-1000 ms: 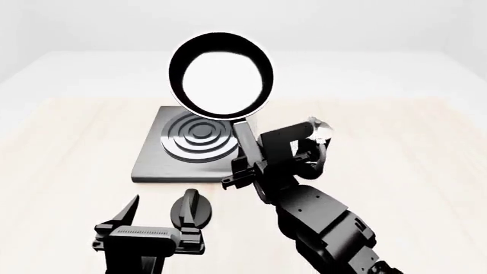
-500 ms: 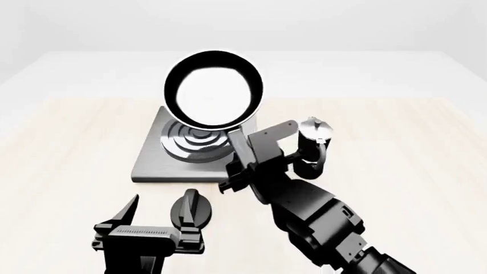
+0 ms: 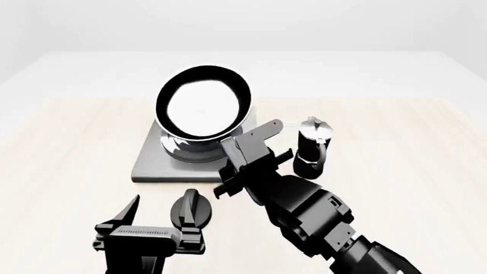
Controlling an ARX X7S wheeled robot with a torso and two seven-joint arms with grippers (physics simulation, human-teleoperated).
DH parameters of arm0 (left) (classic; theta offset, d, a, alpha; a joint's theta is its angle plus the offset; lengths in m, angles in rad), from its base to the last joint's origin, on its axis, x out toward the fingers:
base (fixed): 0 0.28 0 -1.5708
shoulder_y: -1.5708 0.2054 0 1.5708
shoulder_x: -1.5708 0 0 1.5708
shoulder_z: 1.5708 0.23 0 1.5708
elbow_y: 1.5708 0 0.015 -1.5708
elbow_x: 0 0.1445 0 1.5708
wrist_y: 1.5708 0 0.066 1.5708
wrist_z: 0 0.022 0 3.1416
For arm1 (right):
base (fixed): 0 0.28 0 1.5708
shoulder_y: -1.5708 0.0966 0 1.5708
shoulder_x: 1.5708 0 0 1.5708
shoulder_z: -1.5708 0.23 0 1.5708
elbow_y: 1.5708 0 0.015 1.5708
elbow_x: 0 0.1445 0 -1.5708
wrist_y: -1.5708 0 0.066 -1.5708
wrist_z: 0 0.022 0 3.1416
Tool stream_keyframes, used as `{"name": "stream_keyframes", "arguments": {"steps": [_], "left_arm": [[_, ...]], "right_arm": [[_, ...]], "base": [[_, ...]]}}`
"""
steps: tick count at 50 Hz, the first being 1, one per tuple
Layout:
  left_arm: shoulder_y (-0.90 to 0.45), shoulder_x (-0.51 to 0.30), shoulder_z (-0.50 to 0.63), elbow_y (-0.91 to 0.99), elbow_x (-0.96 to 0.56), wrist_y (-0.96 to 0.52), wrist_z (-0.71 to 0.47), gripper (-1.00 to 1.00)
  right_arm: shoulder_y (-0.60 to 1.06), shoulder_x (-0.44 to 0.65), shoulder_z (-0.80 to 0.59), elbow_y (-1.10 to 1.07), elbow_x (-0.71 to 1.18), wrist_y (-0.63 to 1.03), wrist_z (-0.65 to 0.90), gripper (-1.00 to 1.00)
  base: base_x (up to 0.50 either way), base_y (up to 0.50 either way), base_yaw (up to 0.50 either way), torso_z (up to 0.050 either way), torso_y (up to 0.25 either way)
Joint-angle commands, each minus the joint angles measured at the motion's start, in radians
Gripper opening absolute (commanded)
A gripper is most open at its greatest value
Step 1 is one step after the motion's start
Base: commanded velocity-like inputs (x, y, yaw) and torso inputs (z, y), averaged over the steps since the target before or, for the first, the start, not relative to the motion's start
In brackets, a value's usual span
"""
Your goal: Put the frying pan on the stove.
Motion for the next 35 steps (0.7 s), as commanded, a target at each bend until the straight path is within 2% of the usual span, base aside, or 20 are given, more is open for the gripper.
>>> {"name": "stream_keyframes", "arguments": {"steps": [1, 21, 35], "left_arm": [[-0.003, -0.001, 0.005, 0.000, 0.002, -0.002, -0.003, 1.00], [-0.001, -0.002, 0.006, -0.017, -0.002, 0.013, -0.003, 1.00], [-0.004, -0.002, 0.013, -0.020, 0.002, 0.013, -0.006, 1.00]], "right_arm": [[0.048, -0.019, 0.007, 0.017, -0.074, 0.001, -0.025, -1.00], [0.044, -0.045, -0.006, 0.118, -0.104, -0.098, -0.038, -1.00], [0.041, -0.043, -0.009, 0.125, -0.096, -0.107, -0.041, -1.00]], "base": [[0.00, 0.00, 0.00, 0.000, 0.000], [0.00, 0.00, 0.00, 0.001, 0.002], [0.00, 0.00, 0.00, 0.001, 0.002]]}}
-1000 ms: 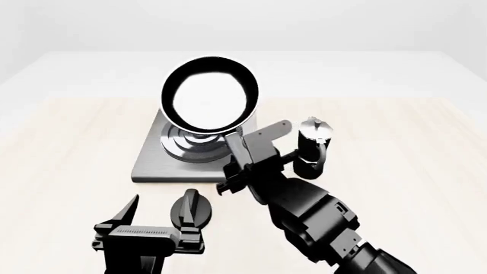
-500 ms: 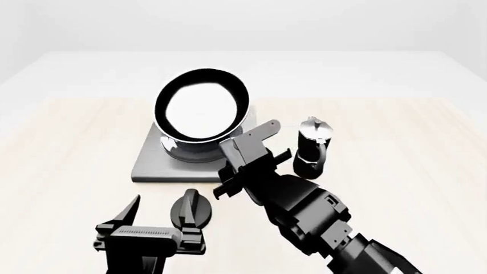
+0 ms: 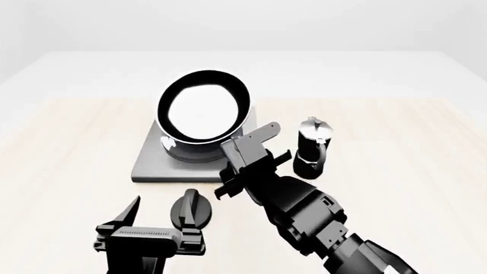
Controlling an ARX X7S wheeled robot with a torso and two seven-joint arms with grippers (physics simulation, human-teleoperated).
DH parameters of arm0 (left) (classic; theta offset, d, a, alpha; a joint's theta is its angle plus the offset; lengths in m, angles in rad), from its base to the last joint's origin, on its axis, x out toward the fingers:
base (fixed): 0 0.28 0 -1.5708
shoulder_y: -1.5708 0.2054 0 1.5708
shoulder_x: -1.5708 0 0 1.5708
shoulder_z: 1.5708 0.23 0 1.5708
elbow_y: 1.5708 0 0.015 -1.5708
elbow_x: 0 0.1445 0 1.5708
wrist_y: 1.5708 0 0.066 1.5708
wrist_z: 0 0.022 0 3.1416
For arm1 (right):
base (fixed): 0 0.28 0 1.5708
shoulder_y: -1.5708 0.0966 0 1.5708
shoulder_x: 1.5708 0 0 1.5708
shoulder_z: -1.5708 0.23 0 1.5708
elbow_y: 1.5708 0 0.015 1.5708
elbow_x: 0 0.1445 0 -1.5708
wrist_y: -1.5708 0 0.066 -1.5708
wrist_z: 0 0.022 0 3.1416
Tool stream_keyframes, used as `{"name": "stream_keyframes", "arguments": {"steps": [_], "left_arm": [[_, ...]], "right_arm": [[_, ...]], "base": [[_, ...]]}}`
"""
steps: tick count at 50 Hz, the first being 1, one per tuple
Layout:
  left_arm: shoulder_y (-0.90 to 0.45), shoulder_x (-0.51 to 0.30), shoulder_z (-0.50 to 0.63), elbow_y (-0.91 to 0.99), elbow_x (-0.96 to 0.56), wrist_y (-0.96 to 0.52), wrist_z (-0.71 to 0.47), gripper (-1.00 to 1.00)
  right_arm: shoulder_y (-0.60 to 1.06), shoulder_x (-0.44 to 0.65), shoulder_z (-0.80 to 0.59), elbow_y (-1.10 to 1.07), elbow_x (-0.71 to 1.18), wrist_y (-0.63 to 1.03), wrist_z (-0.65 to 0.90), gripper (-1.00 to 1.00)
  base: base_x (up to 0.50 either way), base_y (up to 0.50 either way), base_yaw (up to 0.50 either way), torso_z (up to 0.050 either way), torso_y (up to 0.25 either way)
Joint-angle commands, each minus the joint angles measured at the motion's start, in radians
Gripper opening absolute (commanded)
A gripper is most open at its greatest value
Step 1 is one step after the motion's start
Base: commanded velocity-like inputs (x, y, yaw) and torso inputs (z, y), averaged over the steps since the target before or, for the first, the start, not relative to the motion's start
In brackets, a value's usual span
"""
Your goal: Put the frying pan on the stove.
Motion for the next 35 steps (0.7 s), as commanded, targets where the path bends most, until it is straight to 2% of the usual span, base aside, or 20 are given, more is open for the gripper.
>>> {"name": "stream_keyframes", "arguments": {"steps": [1, 10, 11, 26, 35], "left_arm": [[-0.002, 0.000, 0.005, -0.002, 0.001, 0.001, -0.001, 1.00], [-0.003, -0.002, 0.007, 0.003, 0.001, -0.003, -0.004, 1.00], [-0.003, -0.002, 0.007, 0.003, 0.001, -0.002, -0.005, 1.00], [-0.006, -0.004, 0.010, 0.002, -0.003, -0.003, -0.007, 1.00], [-0.006, -0.005, 0.014, 0.008, -0.002, -0.006, -0.010, 1.00]], "right_arm": [[0.024, -0.007, 0.023, -0.014, -0.068, -0.021, 0.000, -1.00], [0.028, -0.011, 0.024, 0.001, -0.065, -0.026, 0.005, -1.00], [0.029, -0.010, 0.022, -0.002, -0.064, -0.022, 0.005, 1.00], [0.027, -0.001, 0.026, -0.014, -0.054, -0.026, 0.016, 1.00], [0.012, 0.028, 0.033, -0.110, -0.031, 0.004, 0.043, 1.00]], "base": [[0.00, 0.00, 0.00, 0.000, 0.000], [0.00, 0.00, 0.00, 0.000, 0.002], [0.00, 0.00, 0.00, 0.000, 0.000], [0.00, 0.00, 0.00, 0.000, 0.000], [0.00, 0.00, 0.00, 0.000, 0.000]]}}
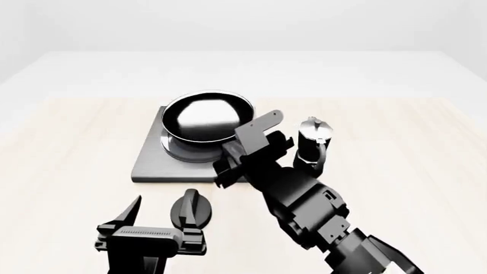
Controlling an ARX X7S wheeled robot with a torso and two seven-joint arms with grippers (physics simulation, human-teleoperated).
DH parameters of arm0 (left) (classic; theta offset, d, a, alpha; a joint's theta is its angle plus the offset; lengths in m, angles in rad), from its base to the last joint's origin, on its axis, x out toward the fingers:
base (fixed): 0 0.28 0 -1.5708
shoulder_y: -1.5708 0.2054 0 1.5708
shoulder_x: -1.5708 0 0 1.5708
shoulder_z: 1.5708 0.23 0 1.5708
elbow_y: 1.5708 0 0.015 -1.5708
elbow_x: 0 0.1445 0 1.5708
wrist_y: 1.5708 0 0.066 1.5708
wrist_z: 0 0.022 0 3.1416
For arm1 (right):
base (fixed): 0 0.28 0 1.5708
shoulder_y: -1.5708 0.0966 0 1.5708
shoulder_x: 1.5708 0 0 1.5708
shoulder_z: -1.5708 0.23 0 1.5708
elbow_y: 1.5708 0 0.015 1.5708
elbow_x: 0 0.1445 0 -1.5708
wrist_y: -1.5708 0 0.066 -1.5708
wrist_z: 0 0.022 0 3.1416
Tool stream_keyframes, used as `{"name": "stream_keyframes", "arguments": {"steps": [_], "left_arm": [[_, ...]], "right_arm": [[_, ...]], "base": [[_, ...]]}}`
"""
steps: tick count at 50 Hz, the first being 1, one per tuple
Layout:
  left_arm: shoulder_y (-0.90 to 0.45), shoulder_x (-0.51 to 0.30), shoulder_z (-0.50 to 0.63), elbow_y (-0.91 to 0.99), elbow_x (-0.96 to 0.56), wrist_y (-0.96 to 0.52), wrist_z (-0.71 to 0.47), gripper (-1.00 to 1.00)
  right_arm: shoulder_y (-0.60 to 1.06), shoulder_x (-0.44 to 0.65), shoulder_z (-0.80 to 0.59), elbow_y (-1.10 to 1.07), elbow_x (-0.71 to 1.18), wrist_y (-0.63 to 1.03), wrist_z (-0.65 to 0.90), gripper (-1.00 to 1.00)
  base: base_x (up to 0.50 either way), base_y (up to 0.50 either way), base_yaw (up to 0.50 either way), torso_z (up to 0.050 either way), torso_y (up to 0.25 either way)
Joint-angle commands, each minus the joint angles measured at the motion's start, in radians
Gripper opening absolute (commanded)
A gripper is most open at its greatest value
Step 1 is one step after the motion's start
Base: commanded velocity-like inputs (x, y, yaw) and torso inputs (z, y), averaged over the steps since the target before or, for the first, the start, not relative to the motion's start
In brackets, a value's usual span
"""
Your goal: Put the frying pan on the stove.
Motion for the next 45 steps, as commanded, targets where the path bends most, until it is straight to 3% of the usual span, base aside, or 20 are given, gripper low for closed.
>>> {"name": "stream_keyframes", "arguments": {"steps": [1, 18, 45], "left_arm": [[-0.001, -0.002, 0.004, 0.008, -0.001, -0.006, -0.004, 1.00], [-0.017, -0.013, 0.002, 0.039, -0.004, -0.036, -0.017, 1.00], [-0.016, -0.040, -0.019, 0.097, -0.018, -0.065, -0.043, 1.00]], "right_arm": [[-0.012, 0.028, 0.007, -0.088, 0.015, 0.028, 0.027, 1.00], [-0.069, 0.132, 0.061, -0.402, 0.080, 0.085, 0.136, 1.00], [-0.300, 0.336, 0.142, -0.772, 0.092, -0.016, 0.287, 1.00]], "base": [[0.00, 0.00, 0.00, 0.000, 0.000], [0.00, 0.00, 0.00, 0.000, 0.000], [0.00, 0.00, 0.00, 0.000, 0.000]]}}
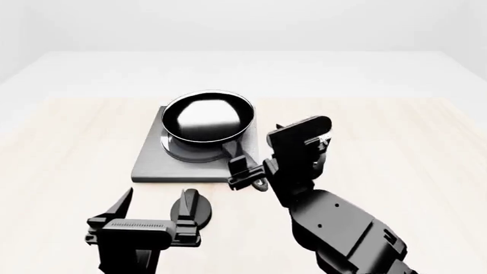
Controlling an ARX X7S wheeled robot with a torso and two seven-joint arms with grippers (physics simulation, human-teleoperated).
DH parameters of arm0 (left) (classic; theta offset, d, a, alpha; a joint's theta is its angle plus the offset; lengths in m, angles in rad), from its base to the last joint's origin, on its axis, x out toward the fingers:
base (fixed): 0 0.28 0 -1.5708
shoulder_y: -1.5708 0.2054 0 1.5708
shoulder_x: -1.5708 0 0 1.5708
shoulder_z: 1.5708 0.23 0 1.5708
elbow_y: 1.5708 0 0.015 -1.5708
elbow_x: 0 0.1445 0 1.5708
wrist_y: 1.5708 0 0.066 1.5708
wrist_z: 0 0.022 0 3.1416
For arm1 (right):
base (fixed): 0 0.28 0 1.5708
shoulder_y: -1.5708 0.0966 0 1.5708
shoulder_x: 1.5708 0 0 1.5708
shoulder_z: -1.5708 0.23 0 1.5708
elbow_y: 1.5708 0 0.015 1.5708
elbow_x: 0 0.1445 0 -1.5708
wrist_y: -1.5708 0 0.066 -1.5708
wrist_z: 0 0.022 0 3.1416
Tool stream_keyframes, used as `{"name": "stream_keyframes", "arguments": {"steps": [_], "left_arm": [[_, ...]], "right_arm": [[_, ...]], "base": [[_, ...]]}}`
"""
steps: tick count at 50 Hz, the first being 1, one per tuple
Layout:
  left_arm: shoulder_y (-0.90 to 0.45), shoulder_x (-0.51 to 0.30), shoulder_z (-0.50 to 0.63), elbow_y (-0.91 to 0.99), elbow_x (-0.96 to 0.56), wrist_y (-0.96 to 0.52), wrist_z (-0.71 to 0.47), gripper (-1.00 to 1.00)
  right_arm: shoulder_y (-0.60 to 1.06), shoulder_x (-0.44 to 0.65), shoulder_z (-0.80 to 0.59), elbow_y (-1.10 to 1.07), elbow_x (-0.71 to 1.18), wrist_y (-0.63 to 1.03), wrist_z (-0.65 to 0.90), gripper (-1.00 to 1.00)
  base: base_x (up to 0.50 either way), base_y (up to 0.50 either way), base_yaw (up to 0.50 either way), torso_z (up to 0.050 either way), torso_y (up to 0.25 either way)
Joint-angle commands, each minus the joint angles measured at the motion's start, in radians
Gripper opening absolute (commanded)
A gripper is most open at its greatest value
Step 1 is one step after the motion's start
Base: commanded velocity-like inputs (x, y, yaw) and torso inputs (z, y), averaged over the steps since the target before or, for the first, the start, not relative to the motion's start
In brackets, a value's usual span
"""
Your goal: Put the frying pan on the stove.
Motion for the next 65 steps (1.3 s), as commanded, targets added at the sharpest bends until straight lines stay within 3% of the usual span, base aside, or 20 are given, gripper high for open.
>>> {"name": "stream_keyframes", "arguments": {"steps": [1, 41, 65], "left_arm": [[0.005, -0.010, -0.001, 0.034, 0.000, -0.014, -0.012, 1.00], [0.049, -0.056, -0.021, 0.154, 0.001, -0.031, -0.053, 1.00], [0.098, -0.108, -0.027, 0.335, 0.013, -0.066, -0.089, 1.00]], "right_arm": [[-0.108, 0.093, 0.048, -0.153, 0.005, -0.051, 0.074, 1.00], [-0.426, 0.282, 0.109, -0.472, -0.145, -0.238, 0.298, 1.00], [-0.494, 0.360, 0.128, -0.681, -0.191, -0.209, 0.403, 1.00]], "base": [[0.00, 0.00, 0.00, 0.000, 0.000], [0.00, 0.00, 0.00, 0.000, 0.000], [0.00, 0.00, 0.00, 0.000, 0.000]]}}
